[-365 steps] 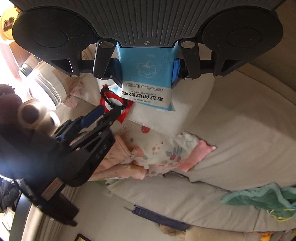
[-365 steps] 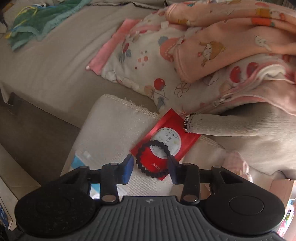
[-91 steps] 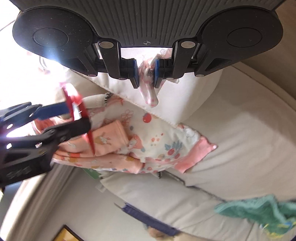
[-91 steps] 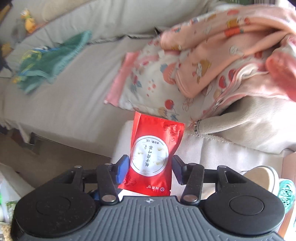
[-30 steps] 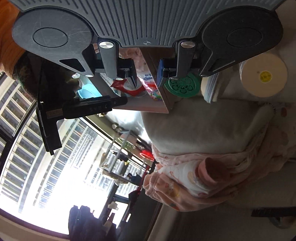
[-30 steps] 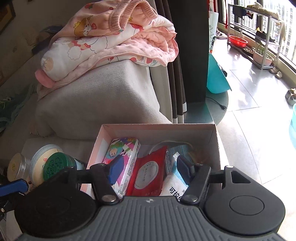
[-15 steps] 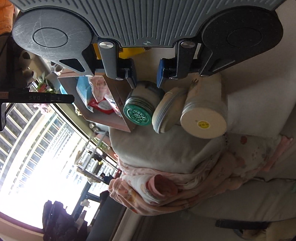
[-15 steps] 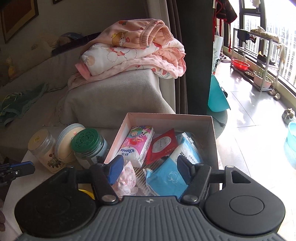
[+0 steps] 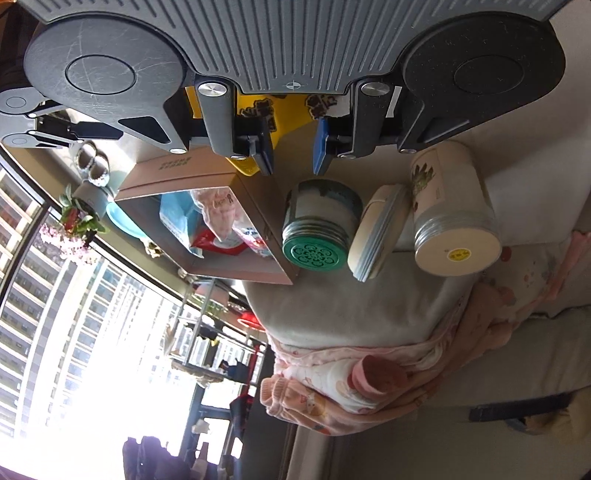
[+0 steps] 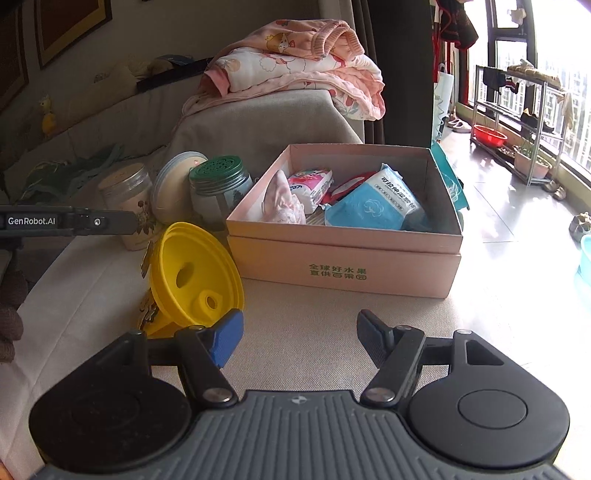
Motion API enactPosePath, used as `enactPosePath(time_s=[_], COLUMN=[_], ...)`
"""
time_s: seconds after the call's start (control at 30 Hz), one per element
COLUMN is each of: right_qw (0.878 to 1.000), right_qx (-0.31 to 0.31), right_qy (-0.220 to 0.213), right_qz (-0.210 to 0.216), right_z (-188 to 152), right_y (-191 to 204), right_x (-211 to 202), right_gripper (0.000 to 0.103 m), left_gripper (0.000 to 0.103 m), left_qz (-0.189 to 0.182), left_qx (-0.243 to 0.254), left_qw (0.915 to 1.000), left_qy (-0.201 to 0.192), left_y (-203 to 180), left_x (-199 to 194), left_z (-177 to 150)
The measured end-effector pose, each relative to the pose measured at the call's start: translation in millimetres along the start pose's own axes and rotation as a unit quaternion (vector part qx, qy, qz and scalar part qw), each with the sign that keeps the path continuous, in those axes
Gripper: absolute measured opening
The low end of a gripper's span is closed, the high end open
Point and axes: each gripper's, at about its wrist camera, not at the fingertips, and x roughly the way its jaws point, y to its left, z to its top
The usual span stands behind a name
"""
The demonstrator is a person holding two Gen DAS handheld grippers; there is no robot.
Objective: Organize soft objects
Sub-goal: 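Withdraw both open tools from the pink box toward the jars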
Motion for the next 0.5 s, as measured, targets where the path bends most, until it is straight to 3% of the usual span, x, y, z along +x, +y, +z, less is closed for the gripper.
enactPosePath(time_s=[0.2,0.33,0.5], right_qw=[1.000,0.999,1.000], right_qx=[-0.013,-0.013,-0.004], right_qy=[-0.001,-0.008,-0.013], right_qz=[-0.025,-0.029,-0.022], right_z=[-23.3,-30.0,-30.8], right_y=[3.6,4.9,1.0], right_x=[13.3,20.0,17.2], right_gripper=[0.069,0.069,0.072], left_gripper=[0.026,0.026,0.026], left_qz=[0.036,0.033,0.039], left_qx=[0.010,-0.002,-0.003], left_qw=[0.9993,0.9994,0.9976], left_qy=[-0.007,-0.006,-0.057], left_y=[9.1,16.6,18.6], left_x=[14.5,26.4,24.0], left_z=[-10.4,-19.3,-14.7])
